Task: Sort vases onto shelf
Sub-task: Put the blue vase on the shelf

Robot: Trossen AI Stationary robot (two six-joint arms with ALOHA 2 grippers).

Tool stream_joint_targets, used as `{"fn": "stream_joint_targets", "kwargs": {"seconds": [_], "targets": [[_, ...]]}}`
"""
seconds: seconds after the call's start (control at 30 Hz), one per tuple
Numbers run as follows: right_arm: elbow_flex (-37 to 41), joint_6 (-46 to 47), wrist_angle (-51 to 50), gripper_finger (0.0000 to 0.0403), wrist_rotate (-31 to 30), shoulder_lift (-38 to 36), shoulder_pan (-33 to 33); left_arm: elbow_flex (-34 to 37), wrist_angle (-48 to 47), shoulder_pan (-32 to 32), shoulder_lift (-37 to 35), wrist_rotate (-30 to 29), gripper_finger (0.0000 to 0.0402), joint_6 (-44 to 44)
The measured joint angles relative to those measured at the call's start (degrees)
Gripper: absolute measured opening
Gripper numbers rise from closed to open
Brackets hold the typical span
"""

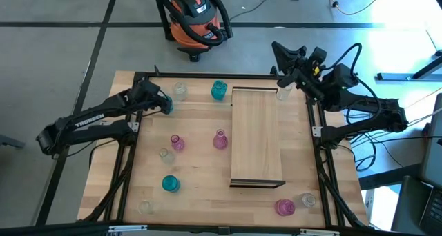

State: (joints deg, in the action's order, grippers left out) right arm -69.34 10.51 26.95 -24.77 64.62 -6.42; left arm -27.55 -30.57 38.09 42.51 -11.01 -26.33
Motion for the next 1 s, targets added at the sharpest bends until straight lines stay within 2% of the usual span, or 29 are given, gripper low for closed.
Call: {"fn": "stream_joint_targets", "kwargs": {"seconds": [0.2,0.37,0.5,1.0], "targets": [[0.0,1.3,-0.2,0.0001,0.1,0.0,0.0,0.0,0.0,0.0,-1.1,-0.4,0.0272,-0.5],[0.0,1.3,-0.2,0.0001,0.5,0.0,0.0,0.0,-5.3,0.0,-1.3,-2.0,0.0272,-0.2],[0.0,1.3,-0.2,0.0001,0.9,0.0,0.0,0.0,-3.7,0.0,-1.3,-3.5,0.0272,0.9],[0.0,1.3,-0.6,0.0001,1.5,0.2,0.0,0.0,-4.1,-0.4,1.1,-1.3,0.0272,1.4]]}}
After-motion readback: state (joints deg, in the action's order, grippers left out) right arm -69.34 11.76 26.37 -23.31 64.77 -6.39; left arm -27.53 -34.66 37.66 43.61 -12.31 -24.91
